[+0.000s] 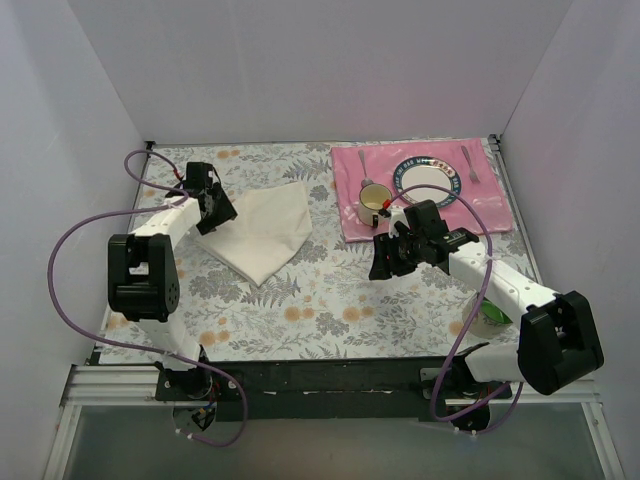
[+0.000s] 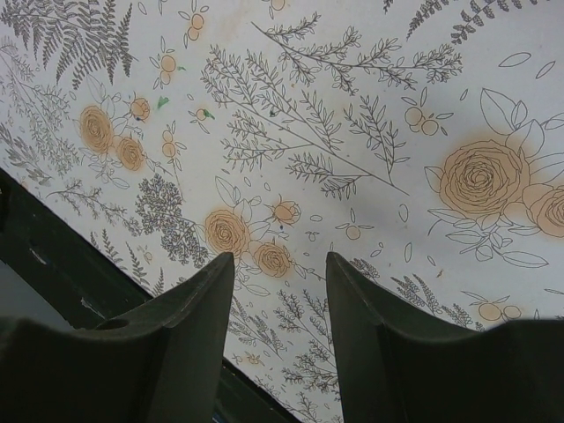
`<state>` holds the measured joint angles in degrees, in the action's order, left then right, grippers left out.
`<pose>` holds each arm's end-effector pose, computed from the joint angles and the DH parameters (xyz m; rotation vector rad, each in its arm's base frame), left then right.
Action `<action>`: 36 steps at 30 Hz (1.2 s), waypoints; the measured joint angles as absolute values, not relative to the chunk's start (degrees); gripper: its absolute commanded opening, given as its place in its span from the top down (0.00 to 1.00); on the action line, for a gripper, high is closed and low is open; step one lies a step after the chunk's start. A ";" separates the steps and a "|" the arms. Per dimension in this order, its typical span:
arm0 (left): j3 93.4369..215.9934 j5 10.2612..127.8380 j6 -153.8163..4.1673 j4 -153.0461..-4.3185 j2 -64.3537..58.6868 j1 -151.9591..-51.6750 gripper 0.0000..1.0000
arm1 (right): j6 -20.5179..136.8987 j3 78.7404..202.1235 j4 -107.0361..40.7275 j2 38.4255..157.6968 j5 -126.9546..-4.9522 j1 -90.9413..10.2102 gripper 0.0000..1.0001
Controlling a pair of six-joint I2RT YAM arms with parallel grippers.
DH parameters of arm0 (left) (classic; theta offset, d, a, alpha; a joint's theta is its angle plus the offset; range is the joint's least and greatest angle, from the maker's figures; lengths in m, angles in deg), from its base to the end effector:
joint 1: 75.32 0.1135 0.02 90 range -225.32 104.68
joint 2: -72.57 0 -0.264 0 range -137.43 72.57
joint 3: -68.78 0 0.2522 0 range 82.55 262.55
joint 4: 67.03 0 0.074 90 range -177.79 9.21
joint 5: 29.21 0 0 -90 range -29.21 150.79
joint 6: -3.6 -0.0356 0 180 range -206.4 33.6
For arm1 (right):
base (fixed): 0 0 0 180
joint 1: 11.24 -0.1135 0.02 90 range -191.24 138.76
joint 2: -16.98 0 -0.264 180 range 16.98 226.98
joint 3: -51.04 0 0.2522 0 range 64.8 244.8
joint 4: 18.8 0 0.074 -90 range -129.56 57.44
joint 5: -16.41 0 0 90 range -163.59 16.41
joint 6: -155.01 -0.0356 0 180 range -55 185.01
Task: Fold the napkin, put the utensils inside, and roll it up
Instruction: Fold the napkin
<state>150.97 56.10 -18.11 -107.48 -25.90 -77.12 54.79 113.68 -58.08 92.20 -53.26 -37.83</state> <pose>0.3609 -0.0084 0.2124 -1.4506 2.1550 -0.3586 0.2315 0.1297 0.2294 -0.5153 2.4815 0.7065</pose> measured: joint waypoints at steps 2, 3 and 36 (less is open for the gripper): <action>152.02 54.24 -18.77 -108.62 -27.91 -77.32 0.42 | 54.90 113.68 -58.08 92.20 -53.23 -37.83 0.46; 152.08 53.56 -18.99 -109.10 -28.26 -77.25 0.41 | 54.94 113.68 -58.06 92.18 -53.23 -37.83 0.45; 151.25 47.88 -21.04 -110.39 -28.48 -76.84 0.68 | 54.94 113.68 -58.08 91.52 -52.82 -37.83 0.46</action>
